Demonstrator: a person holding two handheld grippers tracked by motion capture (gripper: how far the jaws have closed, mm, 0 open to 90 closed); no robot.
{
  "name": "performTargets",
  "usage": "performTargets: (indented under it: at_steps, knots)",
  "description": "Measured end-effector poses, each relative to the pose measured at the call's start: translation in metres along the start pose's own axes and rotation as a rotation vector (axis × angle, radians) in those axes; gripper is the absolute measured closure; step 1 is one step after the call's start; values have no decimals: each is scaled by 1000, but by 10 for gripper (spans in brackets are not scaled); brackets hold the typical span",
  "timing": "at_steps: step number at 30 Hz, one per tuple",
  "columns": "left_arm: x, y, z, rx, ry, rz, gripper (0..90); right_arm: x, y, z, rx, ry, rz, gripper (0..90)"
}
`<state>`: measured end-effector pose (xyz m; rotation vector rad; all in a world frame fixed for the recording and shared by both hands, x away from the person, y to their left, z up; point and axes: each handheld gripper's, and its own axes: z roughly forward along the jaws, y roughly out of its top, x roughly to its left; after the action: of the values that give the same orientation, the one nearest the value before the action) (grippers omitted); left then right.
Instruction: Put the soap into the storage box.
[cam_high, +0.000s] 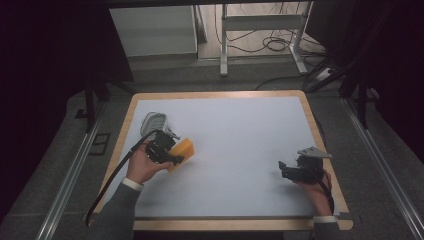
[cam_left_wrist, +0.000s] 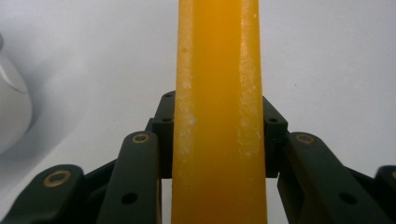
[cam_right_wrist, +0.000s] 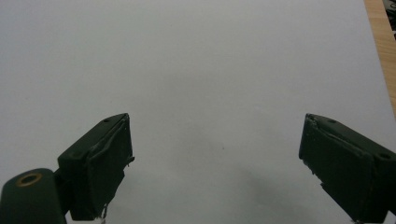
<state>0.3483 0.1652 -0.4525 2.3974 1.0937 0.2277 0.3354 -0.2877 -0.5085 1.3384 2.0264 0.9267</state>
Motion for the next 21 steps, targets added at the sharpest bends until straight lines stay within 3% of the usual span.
performTargets:
  at_steps: [21]
  knots:
    - [16, 1, -19, -48, -1, -31, 610, -3, 0, -1, -2, -6, 8, 95]
